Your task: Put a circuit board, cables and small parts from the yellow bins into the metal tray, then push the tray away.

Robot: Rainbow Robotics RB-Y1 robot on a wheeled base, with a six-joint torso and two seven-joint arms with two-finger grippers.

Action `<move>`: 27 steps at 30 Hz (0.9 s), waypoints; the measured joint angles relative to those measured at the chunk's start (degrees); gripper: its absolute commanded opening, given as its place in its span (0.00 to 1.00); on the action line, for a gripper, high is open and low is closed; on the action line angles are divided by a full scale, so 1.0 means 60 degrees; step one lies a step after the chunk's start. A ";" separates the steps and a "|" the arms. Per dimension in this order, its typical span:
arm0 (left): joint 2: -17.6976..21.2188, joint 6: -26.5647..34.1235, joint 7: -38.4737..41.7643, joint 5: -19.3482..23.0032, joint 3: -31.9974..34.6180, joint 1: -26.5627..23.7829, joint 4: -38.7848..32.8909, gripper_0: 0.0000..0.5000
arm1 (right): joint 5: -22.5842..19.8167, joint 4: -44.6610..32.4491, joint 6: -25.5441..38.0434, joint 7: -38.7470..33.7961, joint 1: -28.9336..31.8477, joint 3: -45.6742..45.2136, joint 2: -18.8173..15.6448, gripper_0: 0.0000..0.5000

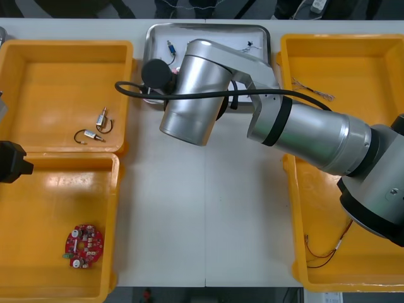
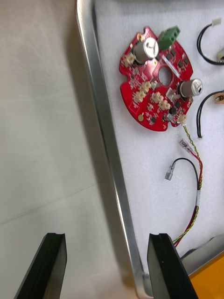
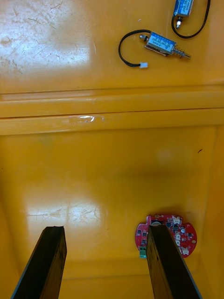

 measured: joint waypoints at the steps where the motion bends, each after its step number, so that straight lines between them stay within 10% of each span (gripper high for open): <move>1: 0.0000 0.0000 0.0000 0.0000 0.0000 0.0000 0.0000 1.00 | -0.0080 -0.0244 0.0252 0.0000 0.0045 -0.0181 0.0025 1.00; 12: 0.0000 0.0000 0.0000 0.0000 0.0002 0.0001 -0.0003 1.00 | -0.0198 -0.3273 0.3610 -0.0575 0.1522 -0.2478 0.0250 1.00; 27: 0.0000 0.0000 0.0000 0.0000 0.0006 0.0001 -0.0003 1.00 | -0.0393 -0.4855 0.3744 -0.4192 0.2923 -0.4362 0.0253 1.00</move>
